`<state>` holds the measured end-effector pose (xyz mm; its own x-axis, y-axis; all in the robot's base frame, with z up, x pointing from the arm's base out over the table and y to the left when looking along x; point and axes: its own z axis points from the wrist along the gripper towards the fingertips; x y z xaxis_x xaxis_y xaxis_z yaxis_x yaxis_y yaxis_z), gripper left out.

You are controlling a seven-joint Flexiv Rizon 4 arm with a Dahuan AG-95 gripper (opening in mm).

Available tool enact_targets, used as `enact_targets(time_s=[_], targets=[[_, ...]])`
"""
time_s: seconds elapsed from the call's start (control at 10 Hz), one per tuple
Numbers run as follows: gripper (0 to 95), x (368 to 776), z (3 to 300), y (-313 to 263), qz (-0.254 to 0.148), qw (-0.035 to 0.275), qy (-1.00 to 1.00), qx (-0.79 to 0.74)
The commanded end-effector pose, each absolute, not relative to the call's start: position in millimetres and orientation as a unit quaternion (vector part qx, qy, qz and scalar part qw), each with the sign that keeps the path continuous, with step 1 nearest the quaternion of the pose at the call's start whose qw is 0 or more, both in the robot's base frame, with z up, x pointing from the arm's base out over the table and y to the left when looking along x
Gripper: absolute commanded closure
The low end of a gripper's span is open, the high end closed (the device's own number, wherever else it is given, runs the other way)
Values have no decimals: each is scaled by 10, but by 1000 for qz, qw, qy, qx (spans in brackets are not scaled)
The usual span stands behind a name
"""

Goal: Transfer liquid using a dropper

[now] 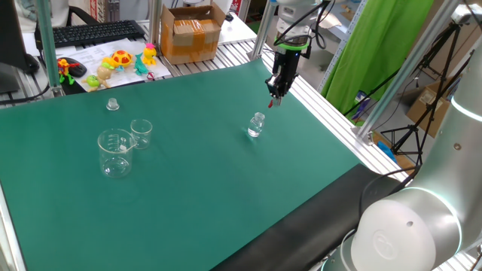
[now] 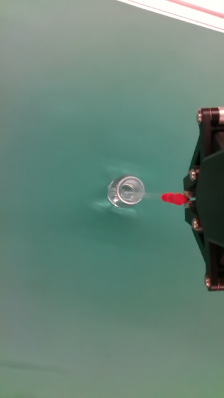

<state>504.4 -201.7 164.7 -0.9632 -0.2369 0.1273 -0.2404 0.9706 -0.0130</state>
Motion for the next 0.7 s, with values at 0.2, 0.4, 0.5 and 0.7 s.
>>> enact_targets(time_s=[0.2, 0.4, 0.5, 0.7], targets=[[760, 5044, 1671, -2010, 13, 65, -990, 121], [950, 5044, 1672, -2007, 13, 66, -990, 120], [950, 5044, 1672, -2007, 13, 66, -990, 120], [950, 5046, 1668, -2005, 13, 67, -990, 120]])
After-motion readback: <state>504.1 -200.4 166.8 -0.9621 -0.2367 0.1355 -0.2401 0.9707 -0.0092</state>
